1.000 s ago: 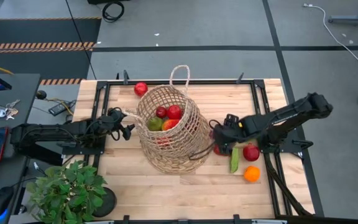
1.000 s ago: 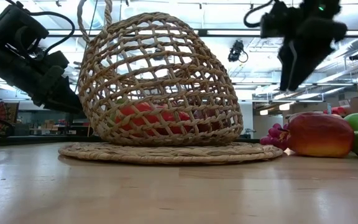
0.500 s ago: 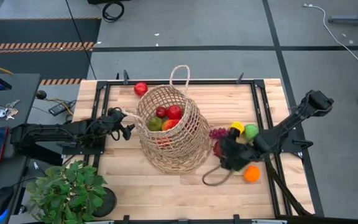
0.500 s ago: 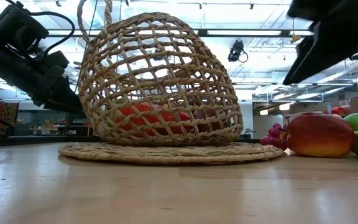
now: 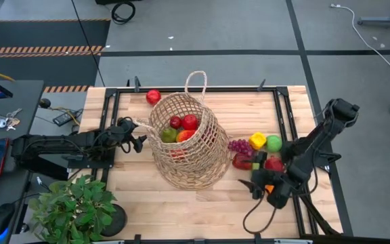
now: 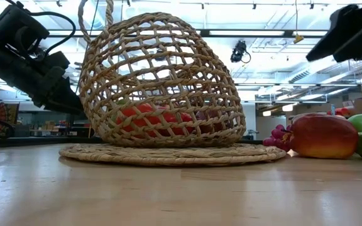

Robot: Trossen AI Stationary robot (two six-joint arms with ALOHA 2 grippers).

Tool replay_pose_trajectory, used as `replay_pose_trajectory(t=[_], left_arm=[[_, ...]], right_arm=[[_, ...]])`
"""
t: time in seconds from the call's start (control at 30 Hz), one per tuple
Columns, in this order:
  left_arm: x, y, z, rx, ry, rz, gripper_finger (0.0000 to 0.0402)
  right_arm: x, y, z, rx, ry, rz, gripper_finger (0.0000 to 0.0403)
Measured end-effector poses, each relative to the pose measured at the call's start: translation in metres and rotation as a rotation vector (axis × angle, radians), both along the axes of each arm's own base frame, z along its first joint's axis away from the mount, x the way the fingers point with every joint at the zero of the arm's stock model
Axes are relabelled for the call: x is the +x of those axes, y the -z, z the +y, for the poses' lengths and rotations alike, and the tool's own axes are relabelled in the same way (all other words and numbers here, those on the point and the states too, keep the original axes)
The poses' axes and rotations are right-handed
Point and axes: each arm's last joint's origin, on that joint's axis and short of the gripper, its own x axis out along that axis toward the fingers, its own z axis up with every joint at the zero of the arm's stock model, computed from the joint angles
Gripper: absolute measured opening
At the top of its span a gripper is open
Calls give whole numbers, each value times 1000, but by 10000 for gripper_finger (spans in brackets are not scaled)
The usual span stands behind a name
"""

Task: Build produce basket
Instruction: Put the dark red apple into the basket

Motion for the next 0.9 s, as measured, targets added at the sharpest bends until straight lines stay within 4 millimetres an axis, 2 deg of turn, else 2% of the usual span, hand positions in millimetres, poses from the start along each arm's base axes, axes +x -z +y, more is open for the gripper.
replay_pose_trajectory(t=[0.13,0.3,0.57,0.9], left_arm=[[0,0,0,0,0,0,357],[0,0,0,0,0,0,357],[0,0,0,0,0,0,357],[0,0,0,0,0,-1,357]], right_arm=[[-2,0,1,-47,7,-23,372],[-8,7,1,48,-40,141,372],[-24,13,-9,61,70,250,372],[-22,14,-18,-35,130,147,372]])
